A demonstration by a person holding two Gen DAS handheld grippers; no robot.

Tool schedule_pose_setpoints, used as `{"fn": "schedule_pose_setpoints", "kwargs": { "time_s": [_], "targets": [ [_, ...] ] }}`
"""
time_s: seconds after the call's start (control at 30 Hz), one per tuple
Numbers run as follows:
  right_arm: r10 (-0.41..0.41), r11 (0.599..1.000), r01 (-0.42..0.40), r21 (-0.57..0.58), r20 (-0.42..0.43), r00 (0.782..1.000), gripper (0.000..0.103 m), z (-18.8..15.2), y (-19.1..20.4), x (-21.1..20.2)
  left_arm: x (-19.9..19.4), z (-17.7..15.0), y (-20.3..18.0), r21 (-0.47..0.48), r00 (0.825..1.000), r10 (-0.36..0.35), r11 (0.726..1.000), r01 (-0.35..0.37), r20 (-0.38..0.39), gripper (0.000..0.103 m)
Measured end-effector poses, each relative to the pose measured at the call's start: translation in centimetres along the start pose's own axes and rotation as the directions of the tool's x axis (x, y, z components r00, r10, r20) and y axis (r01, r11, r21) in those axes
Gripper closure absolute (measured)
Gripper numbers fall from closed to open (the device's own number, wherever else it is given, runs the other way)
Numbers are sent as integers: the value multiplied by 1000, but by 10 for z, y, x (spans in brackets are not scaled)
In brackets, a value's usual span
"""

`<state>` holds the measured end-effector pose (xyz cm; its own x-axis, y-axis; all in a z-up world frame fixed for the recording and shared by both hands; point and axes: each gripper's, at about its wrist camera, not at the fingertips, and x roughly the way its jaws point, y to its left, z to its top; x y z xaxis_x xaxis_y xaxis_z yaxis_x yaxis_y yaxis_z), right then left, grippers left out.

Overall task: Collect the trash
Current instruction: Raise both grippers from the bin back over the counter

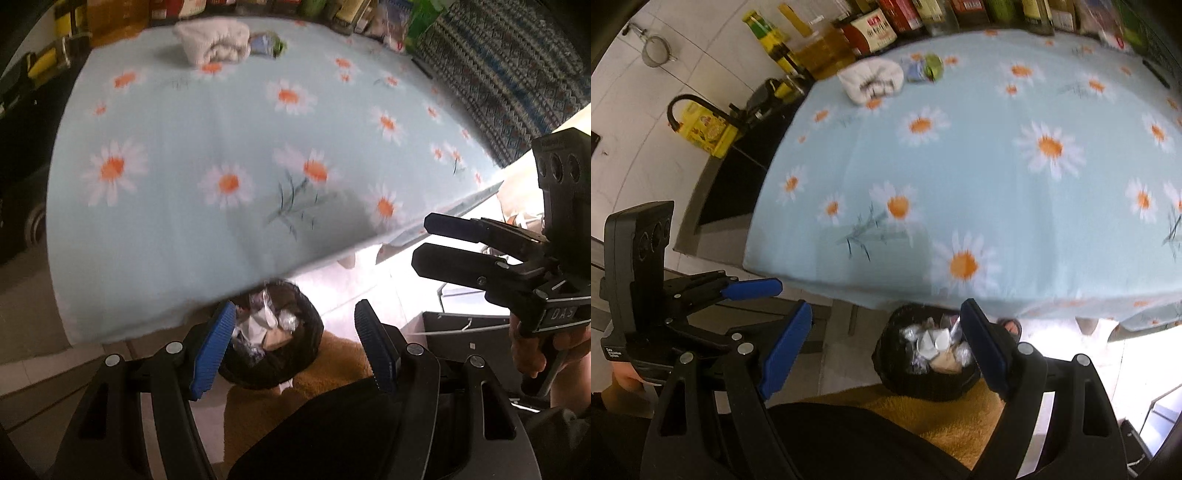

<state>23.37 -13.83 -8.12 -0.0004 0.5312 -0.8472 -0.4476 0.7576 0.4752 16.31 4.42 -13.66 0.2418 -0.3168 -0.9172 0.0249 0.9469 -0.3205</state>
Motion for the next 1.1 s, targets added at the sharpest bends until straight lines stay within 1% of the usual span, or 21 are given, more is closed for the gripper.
{"fn": "schedule_pose_setpoints", "kwargs": {
  "time_s": [0.1, 0.2, 0.3, 0.37, 0.5, 0.57, 0.6, 0.67, 0.73, 0.87, 0.97, 1.1],
  "targets": [
    [3, 1000, -3, -2, 16, 1000, 21, 12, 0, -1, -9, 14, -2, 7, 1000, 3, 1000, -3, 30, 38],
    [6, 1000, -5, -5, 31, 999, 21, 24, -1, -3, -21, 29, 4, -10, 998, -25, 1000, 26, 54, 38],
    [6, 1000, -5, -18, 49, 999, 21, 39, -3, -5, -31, 45, 10, -16, 996, -7, 1000, 8, 87, 38],
    [8, 1000, -7, -23, 63, 998, 21, 49, -4, -5, -38, 59, 15, -10, 993, 18, 1000, -17, 115, 38],
    [14, 999, -11, -37, 89, 996, 21, 71, -6, -5, -43, 83, 23, -14, 988, 51, 999, -50, 147, 38],
    [15, 999, -11, -42, 104, 994, 21, 82, -7, -6, -43, 94, 28, -22, 986, 68, 998, -65, 153, 38],
    [13, 999, -8, -47, 109, 994, 21, 87, -8, -6, -41, 99, 29, -20, 985, 65, 998, -62, 159, 38],
    [0, 998, 8, -61, 129, 992, 21, 97, -9, -8, -38, 113, 37, -40, 981, 99, 995, -94, 165, 38],
    [5, 997, 5, -71, 135, 991, 21, 107, -9, -8, -37, 123, 42, -49, 980, 91, 995, -84, 179, 38],
    [12, 997, -1, -73, 145, 989, 21, 120, -13, -5, -32, 141, 54, -73, 976, 118, 992, -107, 183, 38],
    [14, 998, -5, -64, 144, 989, 21, 127, -18, -1, -25, 157, 63, -94, 975, 131, 989, -115, 181, 38],
    [19, 998, -10, -59, 140, 990, 21, 133, -22, 4, -11, 179, 71, -110, 974, 129, 988, -110, 185, 38]
  ]
}}
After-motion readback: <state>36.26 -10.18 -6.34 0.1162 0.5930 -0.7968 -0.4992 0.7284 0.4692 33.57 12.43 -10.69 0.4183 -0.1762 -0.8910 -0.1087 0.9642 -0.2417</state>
